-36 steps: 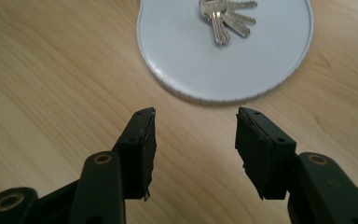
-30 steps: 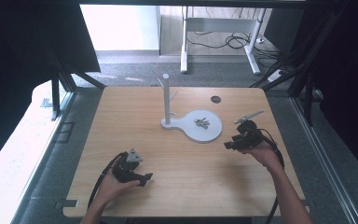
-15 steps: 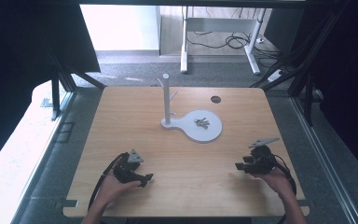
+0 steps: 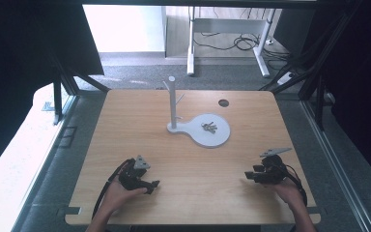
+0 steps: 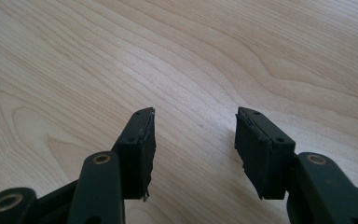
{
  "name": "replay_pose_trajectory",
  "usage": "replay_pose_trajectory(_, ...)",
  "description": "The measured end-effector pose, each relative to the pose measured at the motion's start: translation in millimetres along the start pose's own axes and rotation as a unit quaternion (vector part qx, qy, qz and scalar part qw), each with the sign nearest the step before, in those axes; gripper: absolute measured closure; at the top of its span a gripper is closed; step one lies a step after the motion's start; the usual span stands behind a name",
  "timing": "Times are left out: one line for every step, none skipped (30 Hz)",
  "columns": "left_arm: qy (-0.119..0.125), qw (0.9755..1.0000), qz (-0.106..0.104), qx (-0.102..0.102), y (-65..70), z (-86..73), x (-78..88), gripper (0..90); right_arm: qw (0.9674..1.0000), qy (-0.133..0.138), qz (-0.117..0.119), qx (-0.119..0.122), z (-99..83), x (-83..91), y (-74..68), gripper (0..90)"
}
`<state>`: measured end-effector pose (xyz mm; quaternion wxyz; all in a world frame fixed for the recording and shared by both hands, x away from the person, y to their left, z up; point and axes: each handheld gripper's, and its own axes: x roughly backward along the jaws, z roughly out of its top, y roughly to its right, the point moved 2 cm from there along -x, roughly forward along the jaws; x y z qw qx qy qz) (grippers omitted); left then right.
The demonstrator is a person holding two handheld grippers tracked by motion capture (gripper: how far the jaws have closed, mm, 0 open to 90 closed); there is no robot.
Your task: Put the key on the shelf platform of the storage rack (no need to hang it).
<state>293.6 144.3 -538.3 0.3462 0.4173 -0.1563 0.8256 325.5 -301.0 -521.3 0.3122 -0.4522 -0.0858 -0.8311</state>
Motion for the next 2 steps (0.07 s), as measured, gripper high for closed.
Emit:
replay_pose_trajectory(0.000, 1.0000, 0.000, 0.000, -0.1, 0.0, 0.1, 21.5, 1.0000, -0.001, -0.001, 0.002, 0.7, -1.0, -0.4, 48.1)
replay_pose_trajectory(0.000, 1.0000, 0.000, 0.000, -0.4, -0.1, 0.2, 21.5, 1.0000, -0.001, -0.001, 0.004, 1.6, -2.5, -0.7, 48.1)
